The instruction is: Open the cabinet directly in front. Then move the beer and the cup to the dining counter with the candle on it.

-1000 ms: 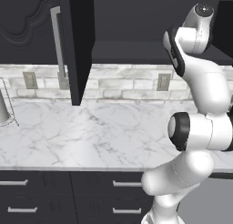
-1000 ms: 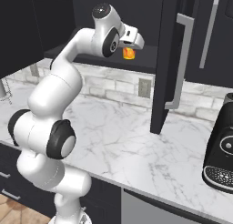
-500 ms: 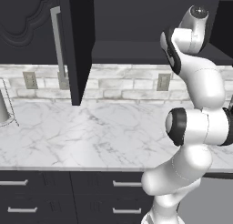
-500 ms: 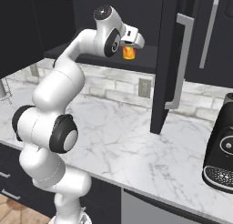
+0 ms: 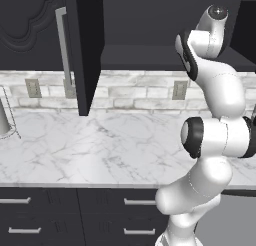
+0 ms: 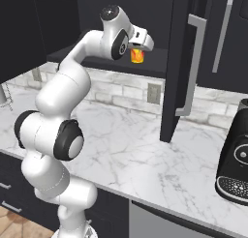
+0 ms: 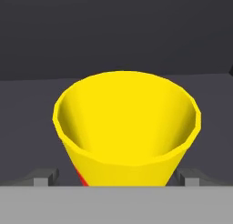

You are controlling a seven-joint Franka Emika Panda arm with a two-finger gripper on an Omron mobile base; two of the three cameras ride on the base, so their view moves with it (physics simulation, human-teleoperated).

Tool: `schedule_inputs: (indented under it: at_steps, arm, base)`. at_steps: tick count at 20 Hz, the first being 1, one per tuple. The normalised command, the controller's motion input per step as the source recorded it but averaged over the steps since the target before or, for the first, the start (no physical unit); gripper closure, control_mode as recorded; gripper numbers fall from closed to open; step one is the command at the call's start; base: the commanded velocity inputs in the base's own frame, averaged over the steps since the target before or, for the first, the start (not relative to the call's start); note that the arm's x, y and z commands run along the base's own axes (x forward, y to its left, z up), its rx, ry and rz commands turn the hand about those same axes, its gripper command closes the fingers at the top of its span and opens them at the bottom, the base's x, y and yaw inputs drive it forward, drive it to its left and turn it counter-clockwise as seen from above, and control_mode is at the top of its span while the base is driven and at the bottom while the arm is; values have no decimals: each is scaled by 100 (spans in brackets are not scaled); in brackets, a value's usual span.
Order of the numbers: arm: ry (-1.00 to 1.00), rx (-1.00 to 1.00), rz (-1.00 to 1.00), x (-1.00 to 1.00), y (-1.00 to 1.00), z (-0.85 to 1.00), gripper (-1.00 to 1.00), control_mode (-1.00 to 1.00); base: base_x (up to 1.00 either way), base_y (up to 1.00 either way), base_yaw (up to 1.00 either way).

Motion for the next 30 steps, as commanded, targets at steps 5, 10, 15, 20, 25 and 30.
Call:
schedule_inputs:
  at_steps: [5,10,15,20,25,30]
  arm:
    - [0,0,0,0,0,-6,-100,-100]
    - [0,0,0,1,0,-9,-100,-100]
    - [0,0,0,6,0,-1,-100,-100]
    - [-1,0,0,8,-3,0,-100,-100]
    - [0,0,0,2,0,0,-100,-100]
    - [-3,0,0,0,-18,0,-100,-100]
  base:
    - [0,0,0]
    - [0,0,0]
    - [0,0,0]
    - [0,0,0]
    - [0,0,0]
    - [0,0,0]
